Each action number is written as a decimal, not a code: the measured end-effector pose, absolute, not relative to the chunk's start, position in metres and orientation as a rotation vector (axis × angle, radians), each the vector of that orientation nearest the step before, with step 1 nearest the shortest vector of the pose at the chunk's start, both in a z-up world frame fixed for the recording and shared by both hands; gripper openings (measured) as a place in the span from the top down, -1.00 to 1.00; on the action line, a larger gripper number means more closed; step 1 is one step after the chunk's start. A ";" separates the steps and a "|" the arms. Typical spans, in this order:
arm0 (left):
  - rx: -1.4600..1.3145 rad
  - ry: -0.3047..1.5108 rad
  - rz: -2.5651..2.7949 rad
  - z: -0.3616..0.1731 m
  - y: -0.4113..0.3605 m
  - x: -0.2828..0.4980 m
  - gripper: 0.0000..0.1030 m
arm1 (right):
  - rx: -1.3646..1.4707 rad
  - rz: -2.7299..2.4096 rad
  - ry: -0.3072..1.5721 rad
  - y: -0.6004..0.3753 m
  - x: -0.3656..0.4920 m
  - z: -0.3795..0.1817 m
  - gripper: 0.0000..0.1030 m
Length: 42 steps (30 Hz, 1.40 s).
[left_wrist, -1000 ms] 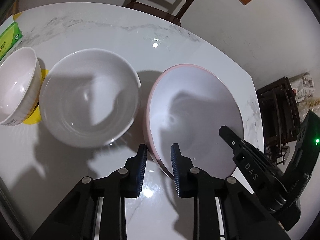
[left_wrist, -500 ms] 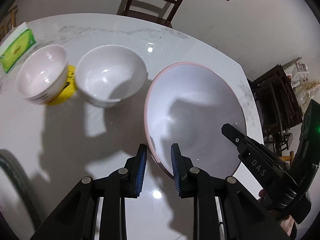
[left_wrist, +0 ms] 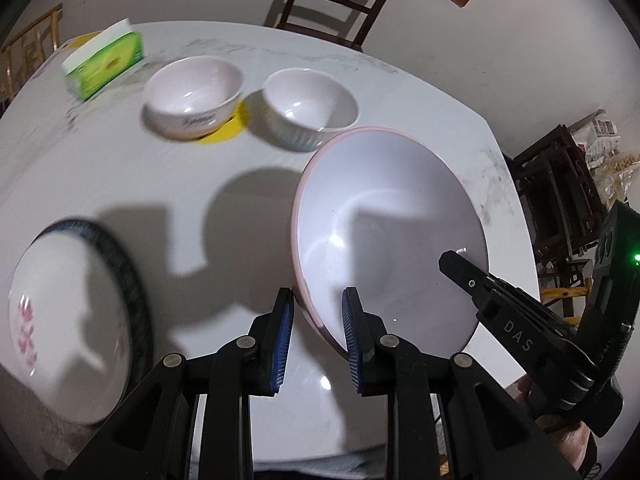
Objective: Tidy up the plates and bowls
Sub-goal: 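Carry the pink bowl toward the plate stack with the left tool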
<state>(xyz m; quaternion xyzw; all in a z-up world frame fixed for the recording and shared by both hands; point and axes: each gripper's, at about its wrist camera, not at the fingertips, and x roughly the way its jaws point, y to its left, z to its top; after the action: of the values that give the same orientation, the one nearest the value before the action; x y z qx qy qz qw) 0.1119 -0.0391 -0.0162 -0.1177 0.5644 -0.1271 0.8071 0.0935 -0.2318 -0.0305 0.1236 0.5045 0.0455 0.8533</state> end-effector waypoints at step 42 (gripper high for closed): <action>-0.250 1.274 -0.230 -0.064 -0.003 0.054 0.58 | 0.265 0.106 1.173 -0.193 0.036 -0.070 0.63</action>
<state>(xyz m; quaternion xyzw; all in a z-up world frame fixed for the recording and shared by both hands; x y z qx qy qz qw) 0.0536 -0.0027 -0.0639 -0.1162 0.5918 -0.1067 0.7905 0.0355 -0.1927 -0.0701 0.1246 0.5517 0.0497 0.8232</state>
